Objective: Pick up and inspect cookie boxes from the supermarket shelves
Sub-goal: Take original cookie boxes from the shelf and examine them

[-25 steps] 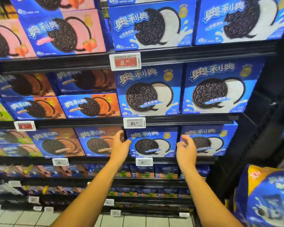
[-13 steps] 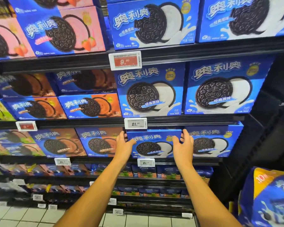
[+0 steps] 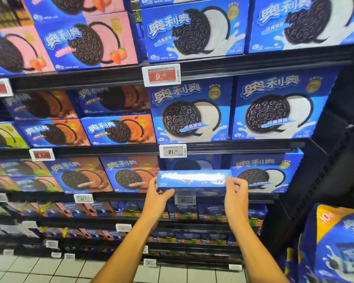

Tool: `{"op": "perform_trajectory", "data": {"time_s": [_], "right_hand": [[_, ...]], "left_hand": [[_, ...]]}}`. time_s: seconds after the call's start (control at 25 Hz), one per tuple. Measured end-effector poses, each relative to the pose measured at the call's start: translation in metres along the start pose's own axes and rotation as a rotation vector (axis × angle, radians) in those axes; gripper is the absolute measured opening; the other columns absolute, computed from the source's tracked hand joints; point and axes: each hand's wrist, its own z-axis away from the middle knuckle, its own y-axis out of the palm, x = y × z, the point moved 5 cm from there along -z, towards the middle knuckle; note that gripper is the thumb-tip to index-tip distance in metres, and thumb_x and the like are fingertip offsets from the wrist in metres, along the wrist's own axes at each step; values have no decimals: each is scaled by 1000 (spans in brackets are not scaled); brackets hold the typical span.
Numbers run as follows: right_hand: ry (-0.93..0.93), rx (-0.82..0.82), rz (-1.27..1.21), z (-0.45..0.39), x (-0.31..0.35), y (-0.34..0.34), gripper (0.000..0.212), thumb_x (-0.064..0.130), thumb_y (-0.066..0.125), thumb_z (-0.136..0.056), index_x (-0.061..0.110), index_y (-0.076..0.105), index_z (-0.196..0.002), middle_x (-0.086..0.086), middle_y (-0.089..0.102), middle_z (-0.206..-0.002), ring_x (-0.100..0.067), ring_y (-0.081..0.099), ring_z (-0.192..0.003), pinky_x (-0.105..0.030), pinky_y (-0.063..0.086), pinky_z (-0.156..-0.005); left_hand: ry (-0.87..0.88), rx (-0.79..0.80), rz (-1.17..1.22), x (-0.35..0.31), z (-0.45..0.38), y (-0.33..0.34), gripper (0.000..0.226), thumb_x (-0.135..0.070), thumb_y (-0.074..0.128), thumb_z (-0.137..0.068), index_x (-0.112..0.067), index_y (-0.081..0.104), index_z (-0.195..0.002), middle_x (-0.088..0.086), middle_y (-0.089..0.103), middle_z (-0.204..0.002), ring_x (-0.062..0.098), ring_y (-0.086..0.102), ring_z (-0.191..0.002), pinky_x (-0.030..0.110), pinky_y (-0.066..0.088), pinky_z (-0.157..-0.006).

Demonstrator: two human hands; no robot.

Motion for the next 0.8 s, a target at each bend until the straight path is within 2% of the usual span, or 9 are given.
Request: {"op": "perform_trajectory", "data": {"time_s": [0.04, 0.16, 0.28, 0.36, 0.44, 0.52, 0.6, 0.68, 0.8], "right_hand": [[-17, 12, -15, 3, 4, -1, 5, 38, 49, -103, 33, 49, -102, -2, 60, -106, -12, 57, -85, -32, 48, -71], [-77, 43, -40, 14, 17, -3, 23, 43, 47, -103, 34, 53, -123, 7, 55, -131, -13, 53, -117, -32, 44, -93], [-126, 140, -104, 25, 30, 1, 32, 36, 47, -105, 47, 43, -134, 25, 46, -134, 0, 42, -126, -26, 36, -105], [-170, 212, -102, 33, 38, 4, 37, 27, 50, -101, 53, 44, -127, 29, 47, -127, 9, 49, -118, -18, 42, -99], [-205, 287, -48, 42, 47, 8, 50, 26, 45, -88, 64, 48, -121, 32, 47, -121, 17, 54, -104, -10, 45, -82], [-222, 364, -45, 48, 52, 15, 62, 23, 44, -80, 72, 50, -117, 35, 48, -118, 16, 56, -92, -10, 44, -74], [-232, 407, -144, 53, 54, 20, 63, 15, 56, -84, 62, 54, -125, 24, 56, -122, 6, 61, -89, -15, 50, -73], [-208, 433, -265, 62, 51, 26, 56, 14, 67, -88, 42, 55, -135, 16, 66, -119, -8, 66, -105, -25, 57, -80], [-156, 506, -371, 83, 40, 45, 43, 16, 68, -88, 26, 62, -129, 9, 70, -124, -19, 65, -117, -28, 59, -83]], "left_hand": [[29, 9, 15, -4, 3, -4, 45, -2, 64, -91, -28, 47, -123, -5, 62, -118, -4, 61, -96, 11, 51, -74], [117, 15, 81, -15, 10, -21, 51, -8, 65, -92, -26, 51, -137, -13, 63, -128, 4, 59, -115, 23, 51, -94], [138, -8, 158, -20, 15, -42, 47, -15, 59, -96, -32, 50, -140, -9, 53, -142, 11, 50, -129, 31, 47, -102], [160, -7, 189, -25, 20, -55, 39, -20, 55, -98, -44, 52, -128, -11, 53, -141, 9, 52, -127, 26, 49, -96], [174, -14, 206, -31, 27, -67, 35, -25, 54, -97, -48, 53, -123, -17, 56, -136, 4, 57, -119, 33, 52, -96], [202, -40, 265, -38, 34, -80, 31, -29, 57, -92, -47, 56, -116, -24, 65, -121, -4, 63, -101, 36, 58, -85], [206, -93, 323, -41, 38, -95, 32, -30, 60, -89, -40, 60, -119, -13, 67, -123, 4, 66, -104, 32, 58, -83], [178, -153, 372, -44, 42, -113, 36, -26, 59, -95, -24, 59, -131, 1, 65, -129, 18, 65, -113, 39, 53, -93], [108, -242, 467, -35, 47, -142, 37, -24, 60, -97, -8, 59, -130, 11, 66, -127, 23, 66, -110, 40, 53, -95]]}}
